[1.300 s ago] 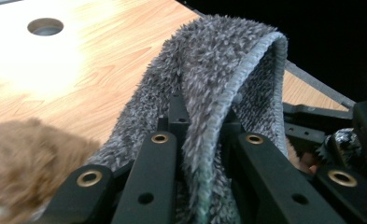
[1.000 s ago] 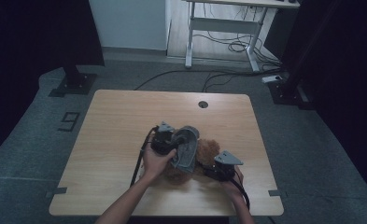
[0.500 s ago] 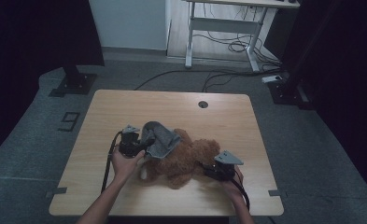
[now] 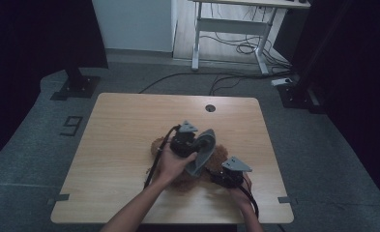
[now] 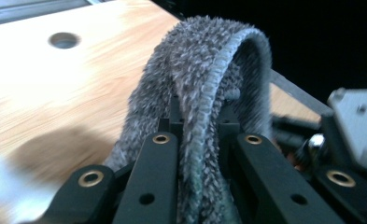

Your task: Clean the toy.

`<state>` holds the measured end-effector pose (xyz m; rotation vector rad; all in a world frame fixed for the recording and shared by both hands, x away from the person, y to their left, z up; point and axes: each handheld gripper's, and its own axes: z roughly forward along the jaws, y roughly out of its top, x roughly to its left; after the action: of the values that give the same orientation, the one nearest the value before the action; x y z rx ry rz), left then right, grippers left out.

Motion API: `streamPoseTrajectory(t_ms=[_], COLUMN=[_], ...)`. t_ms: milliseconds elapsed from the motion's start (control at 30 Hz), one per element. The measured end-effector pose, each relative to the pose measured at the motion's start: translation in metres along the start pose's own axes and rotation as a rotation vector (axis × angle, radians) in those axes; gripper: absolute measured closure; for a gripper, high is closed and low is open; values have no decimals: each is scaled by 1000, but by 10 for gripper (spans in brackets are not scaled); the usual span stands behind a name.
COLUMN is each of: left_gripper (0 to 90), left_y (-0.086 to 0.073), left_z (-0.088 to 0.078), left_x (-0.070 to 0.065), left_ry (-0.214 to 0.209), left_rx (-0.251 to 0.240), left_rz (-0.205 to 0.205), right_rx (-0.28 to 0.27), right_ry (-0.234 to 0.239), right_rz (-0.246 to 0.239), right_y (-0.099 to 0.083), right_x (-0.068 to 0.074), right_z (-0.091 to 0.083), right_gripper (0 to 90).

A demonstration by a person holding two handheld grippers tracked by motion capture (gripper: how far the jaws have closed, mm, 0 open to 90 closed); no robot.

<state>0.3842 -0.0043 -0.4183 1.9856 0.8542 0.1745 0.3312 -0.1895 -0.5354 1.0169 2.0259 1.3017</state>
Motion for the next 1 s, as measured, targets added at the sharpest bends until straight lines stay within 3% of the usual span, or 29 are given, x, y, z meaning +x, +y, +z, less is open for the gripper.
streamPoseTrajectory(t_ms=[33, 67, 167, 200, 300, 367, 400, 433, 467, 500, 533, 567, 633, 667, 700, 800, 900, 967, 1000], left_gripper=[824, 824, 823, 823, 823, 824, 824, 824, 824, 824, 824, 824, 824, 823, 823, 821, 820, 821, 821], left_y=[0, 4, 4, -1, -5, -6, -8, -11, -15, -15, -24, -24, -32, -35, -35, -44, -52, -61, -75], left_z=[0, 15, 29, 39, 39, 35, 29, 27, 24, 24, 18, 18, 10, 0, 0, -21, -30, -39, -46], left_x=[0, -8, -14, -16, -13, -8, 1, 8, 16, 16, 32, 32, 41, 47, 47, 61, 71, 81, 92], left_ry=[0, -11, 16, 71, 75, 94, 162, 178, 171, 171, 154, 154, 130, 128, 128, 186, 203, 264, 268], left_rx=[0, 18, 57, 92, 91, 98, 127, 136, 140, 140, 123, 123, 97, 80, 80, 69, 71, 94, 100], left_rz=[0, 3, 28, 70, 62, 49, 67, 51, 25, 25, -43, -43, -85, -92, -92, -81, -100, -91, -124], right_rx=[0, -4, -5, -3, 0, 1, 1, 0, 1, 1, 0, 0, -2, -1, -1, -7, -8, -8, -10], right_ry=[0, -4, -10, -10, -12, -14, -21, -21, -22, -22, -21, -21, -24, -26, -26, -20, -19, -19, -18], right_rz=[0, -6, -15, -14, -13, -17, -20, -18, -21, -21, -18, -18, -17, -14, -14, -3, -3, -3, 3], right_y=[0, 0, -1, -1, -2, -2, -1, -1, -1, -1, -1, -1, -1, -1, -1, -3, -4, -4, -4], right_x=[0, 1, 2, 3, 2, 3, 4, 4, 4, 4, 5, 5, 6, 6, 6, 4, 4, 4, 3], right_z=[0, 0, -1, -1, -1, -1, -1, -1, -1, -1, -1, -1, -1, -1, -1, -1, -1, -1, -1], right_gripper=[355, 356, 356, 355, 355, 355, 355, 355, 355, 355, 354, 354, 353, 352, 352, 351, 350, 350, 350])
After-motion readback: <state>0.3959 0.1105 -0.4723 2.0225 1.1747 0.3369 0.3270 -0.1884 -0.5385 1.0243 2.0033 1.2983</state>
